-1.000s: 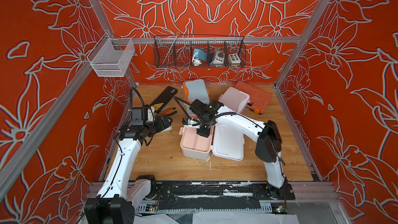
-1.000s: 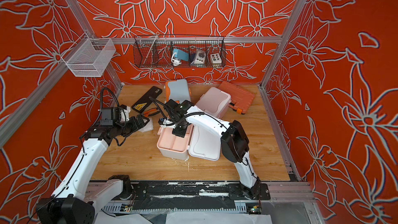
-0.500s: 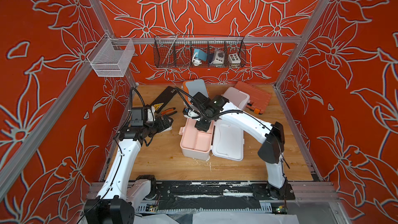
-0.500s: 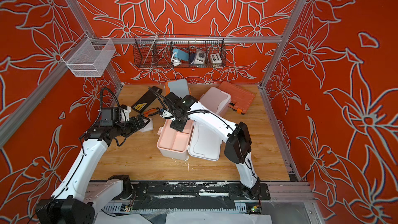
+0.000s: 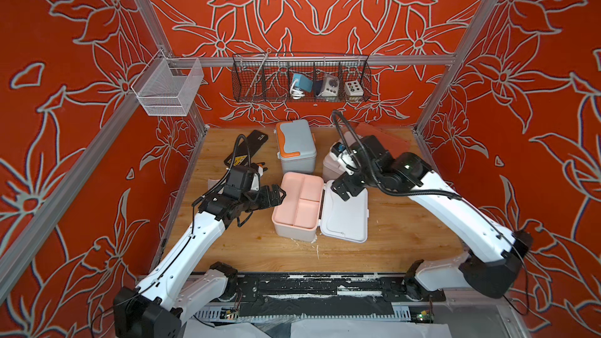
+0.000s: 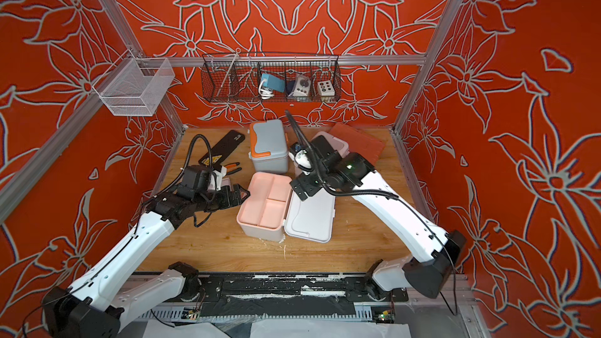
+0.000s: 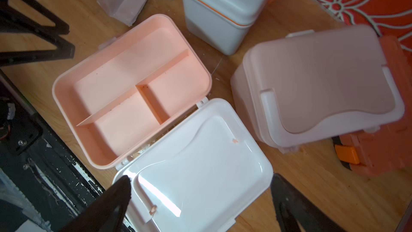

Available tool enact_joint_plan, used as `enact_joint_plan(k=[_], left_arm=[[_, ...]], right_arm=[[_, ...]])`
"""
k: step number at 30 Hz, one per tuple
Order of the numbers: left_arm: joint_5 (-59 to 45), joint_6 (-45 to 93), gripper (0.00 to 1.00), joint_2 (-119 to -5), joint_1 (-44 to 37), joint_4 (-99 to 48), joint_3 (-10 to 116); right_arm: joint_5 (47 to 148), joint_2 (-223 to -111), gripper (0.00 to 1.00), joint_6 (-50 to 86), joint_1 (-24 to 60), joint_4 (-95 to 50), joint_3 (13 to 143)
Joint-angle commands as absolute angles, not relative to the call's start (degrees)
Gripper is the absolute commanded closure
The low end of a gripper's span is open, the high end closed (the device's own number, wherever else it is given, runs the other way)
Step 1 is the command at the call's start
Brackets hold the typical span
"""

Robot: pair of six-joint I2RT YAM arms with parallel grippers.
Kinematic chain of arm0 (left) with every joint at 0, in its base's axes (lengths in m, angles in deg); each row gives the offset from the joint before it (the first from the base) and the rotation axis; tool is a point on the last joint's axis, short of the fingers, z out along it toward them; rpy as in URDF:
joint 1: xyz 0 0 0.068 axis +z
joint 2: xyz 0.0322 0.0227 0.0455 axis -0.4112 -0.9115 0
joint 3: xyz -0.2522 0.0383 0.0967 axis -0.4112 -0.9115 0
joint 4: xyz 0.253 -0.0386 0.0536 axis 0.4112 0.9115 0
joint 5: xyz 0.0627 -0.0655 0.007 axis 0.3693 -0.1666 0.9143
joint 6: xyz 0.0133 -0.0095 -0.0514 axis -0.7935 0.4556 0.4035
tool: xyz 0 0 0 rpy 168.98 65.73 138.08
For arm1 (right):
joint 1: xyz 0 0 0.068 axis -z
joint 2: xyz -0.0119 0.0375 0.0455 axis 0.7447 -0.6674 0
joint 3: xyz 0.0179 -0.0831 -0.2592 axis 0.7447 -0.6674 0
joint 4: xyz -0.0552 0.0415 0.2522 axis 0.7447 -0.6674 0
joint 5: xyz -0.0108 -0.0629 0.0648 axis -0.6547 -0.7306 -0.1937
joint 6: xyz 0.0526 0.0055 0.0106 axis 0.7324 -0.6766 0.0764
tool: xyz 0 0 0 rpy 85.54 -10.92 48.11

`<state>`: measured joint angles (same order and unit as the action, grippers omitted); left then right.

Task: Open first aid kits and take out gauze
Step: Close the lid of the first aid kit.

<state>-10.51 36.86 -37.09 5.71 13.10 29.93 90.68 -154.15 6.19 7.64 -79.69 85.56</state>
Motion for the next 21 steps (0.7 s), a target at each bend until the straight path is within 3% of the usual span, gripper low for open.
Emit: enact_joint_plan(k=[1, 13, 21], left_arm=[[-8.6, 38.2, 0.02, -38.6, 3.6, 11.7, 29.6], [-8.3, 36.8, 0.02, -41.5, 1.9, 12.0, 30.3], [-10.6, 36.7, 0.02, -43.2, 2.0, 9.7, 28.3]], right_arm=[[100.8, -147.5, 0.02, 17.2, 13.1, -74.1, 78.0], [113.2, -134.8, 0.02, 34.9, 32.7, -66.6, 54.0], [118.3, -134.9, 0.02, 40.4, 35.4, -54.0, 41.9]])
